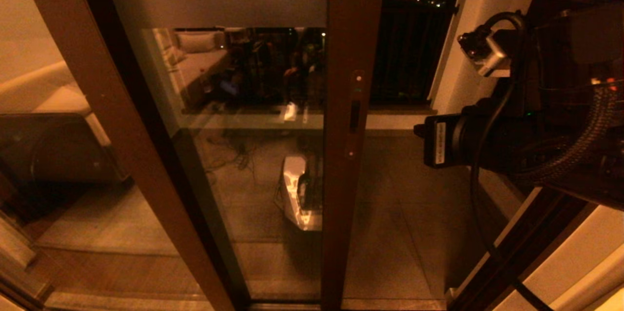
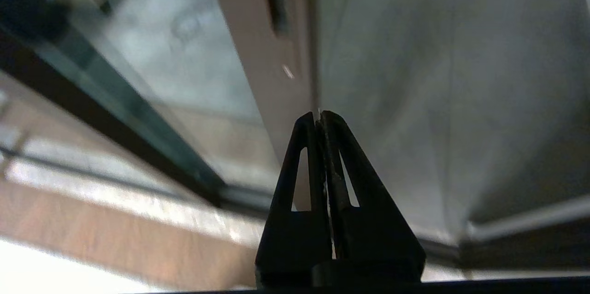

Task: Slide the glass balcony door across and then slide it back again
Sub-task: Close the slid door

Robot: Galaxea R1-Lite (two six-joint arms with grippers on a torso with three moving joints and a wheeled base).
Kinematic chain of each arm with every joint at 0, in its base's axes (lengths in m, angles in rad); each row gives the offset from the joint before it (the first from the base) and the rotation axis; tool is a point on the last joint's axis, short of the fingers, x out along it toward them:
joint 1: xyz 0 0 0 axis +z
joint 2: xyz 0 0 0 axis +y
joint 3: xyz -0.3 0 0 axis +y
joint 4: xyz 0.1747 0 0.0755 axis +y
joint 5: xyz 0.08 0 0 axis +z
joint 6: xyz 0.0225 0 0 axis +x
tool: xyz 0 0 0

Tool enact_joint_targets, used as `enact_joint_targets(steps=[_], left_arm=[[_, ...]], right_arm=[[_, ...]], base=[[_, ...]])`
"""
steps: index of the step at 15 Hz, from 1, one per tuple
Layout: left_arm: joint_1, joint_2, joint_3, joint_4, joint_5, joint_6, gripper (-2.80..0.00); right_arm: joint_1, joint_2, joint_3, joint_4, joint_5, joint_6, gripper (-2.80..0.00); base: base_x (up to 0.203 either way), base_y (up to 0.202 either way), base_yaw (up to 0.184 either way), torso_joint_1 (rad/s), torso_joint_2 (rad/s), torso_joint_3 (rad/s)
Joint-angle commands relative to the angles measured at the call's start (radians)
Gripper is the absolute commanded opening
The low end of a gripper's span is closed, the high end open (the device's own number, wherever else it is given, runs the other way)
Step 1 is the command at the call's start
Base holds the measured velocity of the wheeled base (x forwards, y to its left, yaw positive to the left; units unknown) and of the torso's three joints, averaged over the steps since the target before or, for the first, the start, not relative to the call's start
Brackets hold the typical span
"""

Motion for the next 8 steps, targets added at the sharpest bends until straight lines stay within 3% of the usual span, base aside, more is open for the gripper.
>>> enact_joint_targets(steps=[1,5,8], left_arm=[[0.000,0.000,0.000,0.000,0.000,0.000,-2.80],[0.000,0.000,0.000,0.000,0.000,0.000,-2.80],[0.000,0.000,0.000,0.000,0.000,0.000,-2.80]], right_arm=[[0.020,0.068,-0.007,-0.056,-0.020,0.001,-2.80],[0.019,0.183,0.040,-0.237,-0.025,0.001,-2.80],[0.012,0.263,0.018,-0.279,-0.027,0.001,-2.80]], base=[[0.000,0.000,0.000,0.000,0.00,0.000],[0.000,0.000,0.000,0.000,0.00,0.000],[0.000,0.000,0.000,0.000,0.00,0.000]])
